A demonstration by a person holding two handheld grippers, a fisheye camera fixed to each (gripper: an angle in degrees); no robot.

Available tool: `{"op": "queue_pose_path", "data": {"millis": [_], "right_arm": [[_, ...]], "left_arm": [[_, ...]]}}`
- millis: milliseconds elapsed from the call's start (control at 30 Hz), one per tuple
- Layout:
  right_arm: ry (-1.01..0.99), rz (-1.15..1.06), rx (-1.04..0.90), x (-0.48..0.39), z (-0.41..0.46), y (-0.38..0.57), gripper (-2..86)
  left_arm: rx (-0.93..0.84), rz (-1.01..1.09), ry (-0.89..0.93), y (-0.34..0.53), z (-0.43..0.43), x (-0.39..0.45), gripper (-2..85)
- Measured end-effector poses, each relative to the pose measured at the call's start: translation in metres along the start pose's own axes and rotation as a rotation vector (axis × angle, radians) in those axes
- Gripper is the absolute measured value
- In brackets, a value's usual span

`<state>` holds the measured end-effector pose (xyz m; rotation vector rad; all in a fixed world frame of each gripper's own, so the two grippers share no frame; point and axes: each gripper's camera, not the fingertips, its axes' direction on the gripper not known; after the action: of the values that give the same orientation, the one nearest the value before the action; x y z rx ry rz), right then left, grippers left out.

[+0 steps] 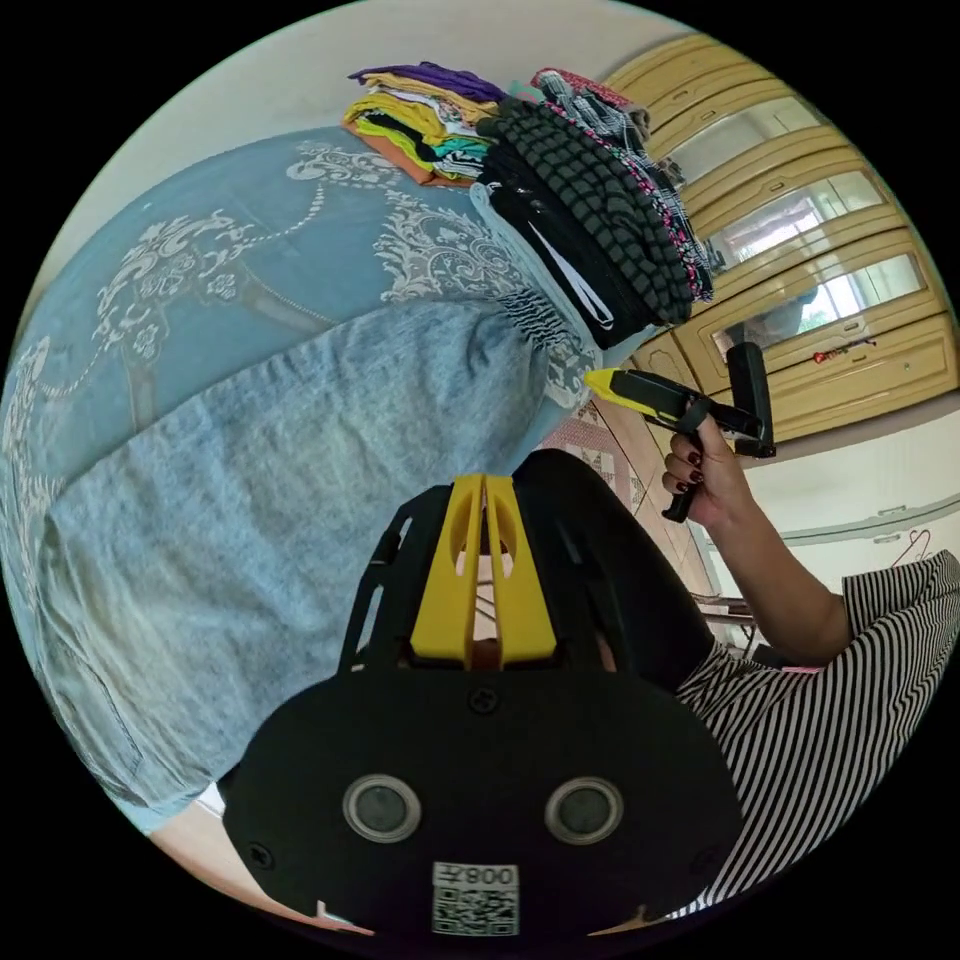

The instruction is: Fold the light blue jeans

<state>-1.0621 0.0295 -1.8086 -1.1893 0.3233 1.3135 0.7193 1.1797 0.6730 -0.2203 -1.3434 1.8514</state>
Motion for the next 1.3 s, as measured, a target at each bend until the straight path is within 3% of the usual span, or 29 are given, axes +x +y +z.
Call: {"op": "queue_pose_path", "data": {"millis": [300, 600, 833, 967, 1300], "right_arm": [[-0.04, 0.122, 0.01, 0.082, 0.0, -0.025, 9.3], [-0.047, 0.171, 0.009, 0.122, 0.009, -0.04, 9.2], [-0.081, 0.166, 0.018, 0.129, 0.014, -0.042, 7.8], [-0.084, 0.157, 0.023, 0.126, 0.018, -0.044, 7.0], [-0.085, 0.15, 0.028, 0.093, 0.019, -0.045, 3.7]], "left_arm": [[-0.101, 0.211, -0.05, -0.176, -0.007, 0.064, 4.0], [-0.211, 0.355, -0.063, -0.297, -0.008, 0.1, 9.8], [-0.303, 0.39, -0.028, -0.343, -0.004, 0.108, 9.2], [-0.347, 0.35, 0.078, -0.357, -0.012, 0.101, 5.1], [-0.302, 0.357, 0.094, -0.354, -0.051, 0.091, 2.0]]}}
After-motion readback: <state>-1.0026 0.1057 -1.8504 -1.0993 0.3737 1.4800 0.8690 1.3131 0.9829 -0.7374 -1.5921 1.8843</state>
